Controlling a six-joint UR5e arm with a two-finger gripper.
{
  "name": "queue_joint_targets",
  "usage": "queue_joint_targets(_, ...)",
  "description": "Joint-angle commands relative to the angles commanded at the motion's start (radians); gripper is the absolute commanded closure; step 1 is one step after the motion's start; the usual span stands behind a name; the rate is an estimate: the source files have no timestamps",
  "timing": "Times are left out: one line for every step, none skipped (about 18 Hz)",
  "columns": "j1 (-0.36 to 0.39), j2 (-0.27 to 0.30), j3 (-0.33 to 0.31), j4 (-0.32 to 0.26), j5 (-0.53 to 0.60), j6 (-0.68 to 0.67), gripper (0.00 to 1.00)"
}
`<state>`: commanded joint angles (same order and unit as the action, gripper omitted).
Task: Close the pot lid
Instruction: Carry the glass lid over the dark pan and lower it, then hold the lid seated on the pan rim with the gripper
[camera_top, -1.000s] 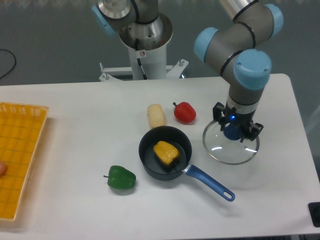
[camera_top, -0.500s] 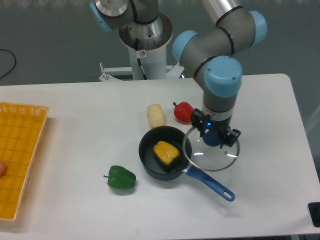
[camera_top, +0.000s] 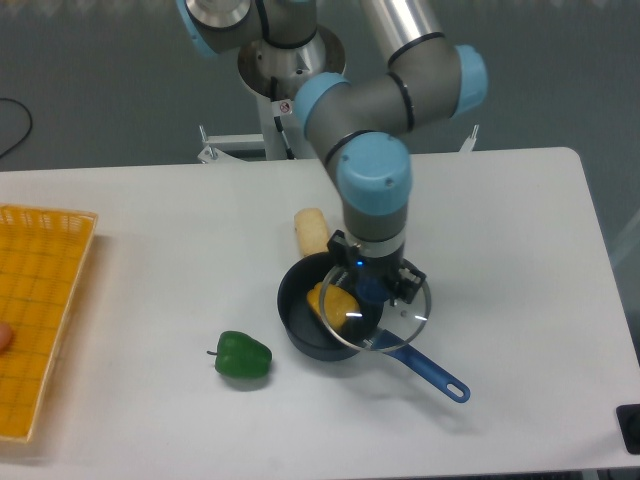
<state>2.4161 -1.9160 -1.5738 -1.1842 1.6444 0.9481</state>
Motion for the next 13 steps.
queue_joint_targets(-0.012, 0.000, -0.006, 0.000, 0.003, -0.011, 0.44)
queue_joint_targets(-0.017, -0.001, -0.011, 0.000, 0.006, -0.012, 0.44)
queue_joint_targets(-0.023, -0.003, -0.017, 0.002, 0.012, -0.014, 0.44)
queue_joint_targets(-0.032, -0.005, -0.026, 0.005, 0.015, -0.012, 0.44)
queue_joint_targets(-0.038, -0.006, -0.035, 0.003, 0.017, -0.012, 0.44)
queue_joint_targets(-0.042, -0.011, -0.044, 0.008, 0.017, -0.012, 0.44)
queue_joint_targets(-0.042, -0.014, -0.060, 0.008, 0.018, -0.009, 0.44)
queue_joint_targets(-0.042, -0.012, -0.081, 0.012, 0.015, -0.008, 0.44)
queue_joint_targets(-0.042, -0.012, -0.093, 0.015, 0.012, -0.005, 0.44)
queue_joint_targets(-0.040, -0.012, -0.097, 0.015, 0.012, -0.003, 0.44)
queue_joint_targets(-0.040, -0.009, -0.097, 0.015, 0.008, -0.002, 0.44)
queue_joint_targets(-0.038, -0.005, -0.097, 0.015, 0.008, -0.003, 0.44)
queue_joint_targets(-0.040, -0.005, -0.097, 0.015, 0.006, -0.003, 0.44)
